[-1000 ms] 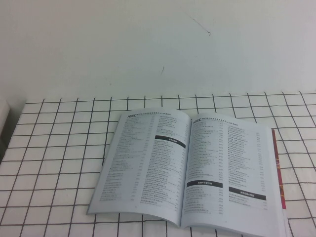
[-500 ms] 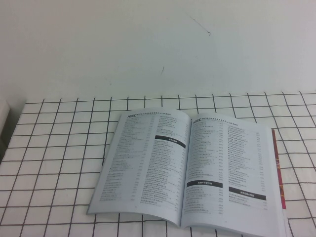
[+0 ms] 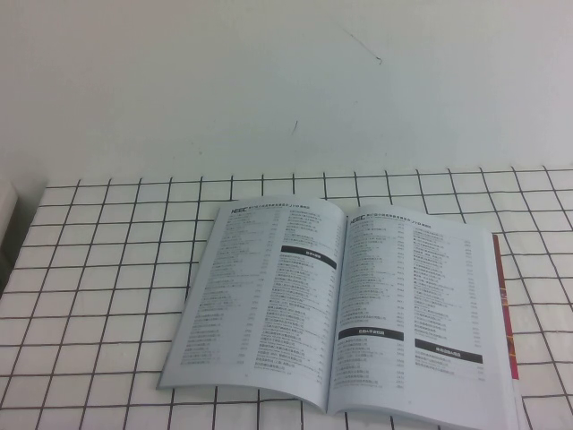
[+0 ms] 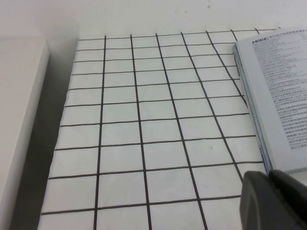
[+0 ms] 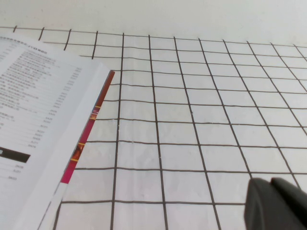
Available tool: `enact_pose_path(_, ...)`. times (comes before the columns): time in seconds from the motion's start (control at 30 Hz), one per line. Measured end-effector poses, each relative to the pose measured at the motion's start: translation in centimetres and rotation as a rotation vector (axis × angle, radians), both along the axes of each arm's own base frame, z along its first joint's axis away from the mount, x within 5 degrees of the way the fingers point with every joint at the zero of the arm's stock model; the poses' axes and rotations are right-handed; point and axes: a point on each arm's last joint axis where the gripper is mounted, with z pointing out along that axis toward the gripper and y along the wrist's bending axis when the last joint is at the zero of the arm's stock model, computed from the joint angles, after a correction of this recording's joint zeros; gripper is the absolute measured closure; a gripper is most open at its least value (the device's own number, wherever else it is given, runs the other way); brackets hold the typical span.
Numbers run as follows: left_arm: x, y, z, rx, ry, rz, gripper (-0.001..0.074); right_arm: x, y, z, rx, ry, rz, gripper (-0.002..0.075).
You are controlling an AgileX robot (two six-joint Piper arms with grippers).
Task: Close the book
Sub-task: 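Close the open booklet and leave it lying on the table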
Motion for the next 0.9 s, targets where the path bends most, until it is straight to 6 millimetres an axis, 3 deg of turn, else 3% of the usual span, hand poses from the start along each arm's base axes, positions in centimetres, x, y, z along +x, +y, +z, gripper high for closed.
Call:
enact_pose_path(0.23,0.4,0.2,1.5,-0.014,-0.203,0.023,0.0738,0.3,0.1,0.7,-0.005,-0.096,0.008,0.0729)
enact_pose_path(0.57,-0.4,0.7,6.0,-0.047,-0.710,0.079,0.0738,-0.1,0.5,6.2,-0.034,-0.725,0.054,0.0729)
enact_pose_path(0.73,-0.8,0.8,6.8,-0.053,-0.803,0.090,0.0738,-1.1,0.7,8.1,-0.042,-0.955,0.072,0.0729)
enact_pose_path(0.9,-0.8,0.9,6.9,-0.059,-0.816,0.093,0.0738,-1.5,0.6,8.6,-0.005,-1.032,0.066,0.0729)
